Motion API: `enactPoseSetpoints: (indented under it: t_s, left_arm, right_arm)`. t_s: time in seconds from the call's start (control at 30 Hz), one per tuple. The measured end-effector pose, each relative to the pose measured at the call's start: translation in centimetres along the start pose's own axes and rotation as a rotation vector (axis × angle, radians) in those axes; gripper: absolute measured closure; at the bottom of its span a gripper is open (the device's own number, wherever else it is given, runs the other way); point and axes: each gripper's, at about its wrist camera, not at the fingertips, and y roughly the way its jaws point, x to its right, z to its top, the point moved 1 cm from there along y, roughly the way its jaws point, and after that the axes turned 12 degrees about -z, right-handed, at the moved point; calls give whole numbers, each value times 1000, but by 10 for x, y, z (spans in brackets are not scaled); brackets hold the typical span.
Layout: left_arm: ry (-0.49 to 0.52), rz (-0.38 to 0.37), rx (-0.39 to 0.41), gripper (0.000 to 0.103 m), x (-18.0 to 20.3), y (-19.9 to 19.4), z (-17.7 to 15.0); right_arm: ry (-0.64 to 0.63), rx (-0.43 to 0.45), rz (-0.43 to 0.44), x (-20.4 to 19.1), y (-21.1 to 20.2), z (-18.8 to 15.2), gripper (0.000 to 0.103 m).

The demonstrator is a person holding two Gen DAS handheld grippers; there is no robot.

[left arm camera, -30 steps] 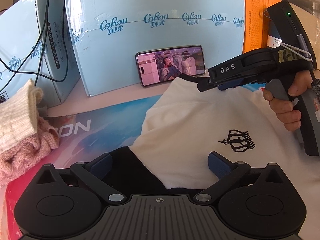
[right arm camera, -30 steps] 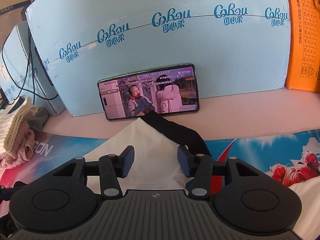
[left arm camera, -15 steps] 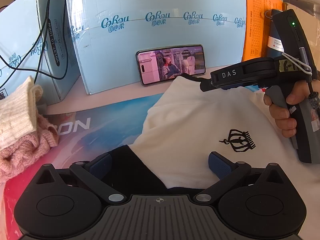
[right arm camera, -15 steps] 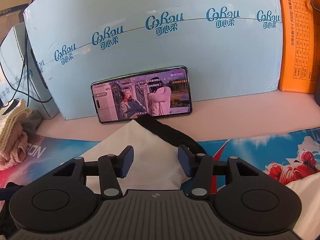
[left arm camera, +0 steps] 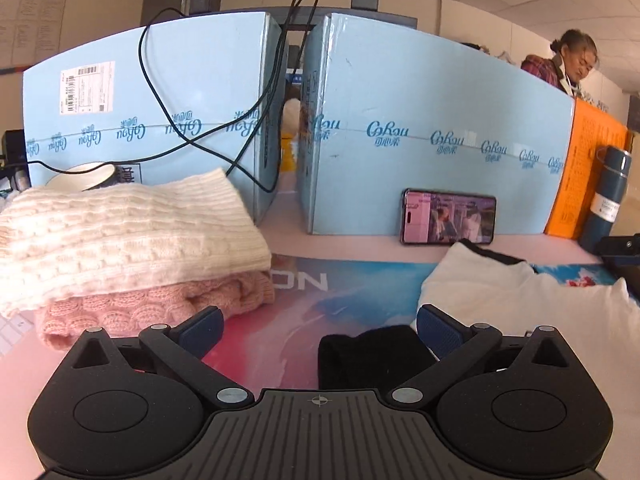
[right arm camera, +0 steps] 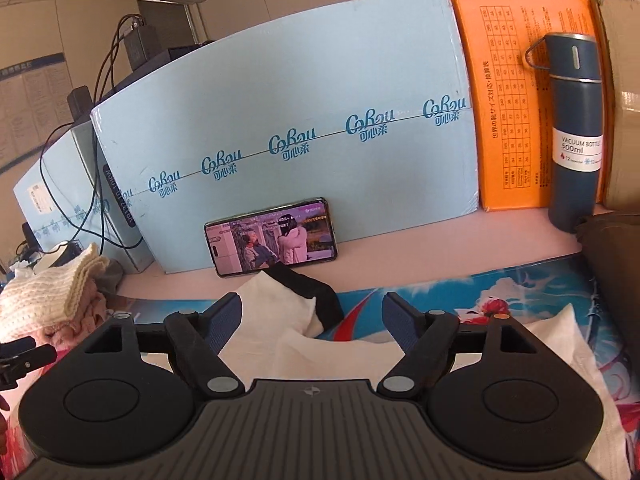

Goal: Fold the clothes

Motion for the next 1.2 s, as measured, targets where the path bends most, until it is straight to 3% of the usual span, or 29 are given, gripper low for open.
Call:
enactPoseSetpoints:
  t_s: [0.1,0.27,0.4,0.5,0.63,1.0,1.2]
  left_arm:
    - [55,62,-13,0,2,-16,-13]
    - [63,56,149,0,21,-62,-31]
    - [269,-116,252,0,72,-101,-53]
    - [386,-217,235,0,104,-113,-69]
    - [477,-279,183,0,136,-116,-86]
    - [444,-343,143,0,163,-124,-114]
    - [411,-338,127,0,165,-121,-119]
  right_arm:
    - [-72,9,-35,9,-32,-21,24]
    - [-180,60,-29,17,-83,-68,18]
    - [-269,79,15,14,-113,-102,18]
    - [-340,77,80,7,-132,-122,13]
    - [-404,65,161,0,-154,-142,10]
    - [-620,56,300,-8,-199,-186,10]
    - [-764,68,269,-16,-203,-205,10]
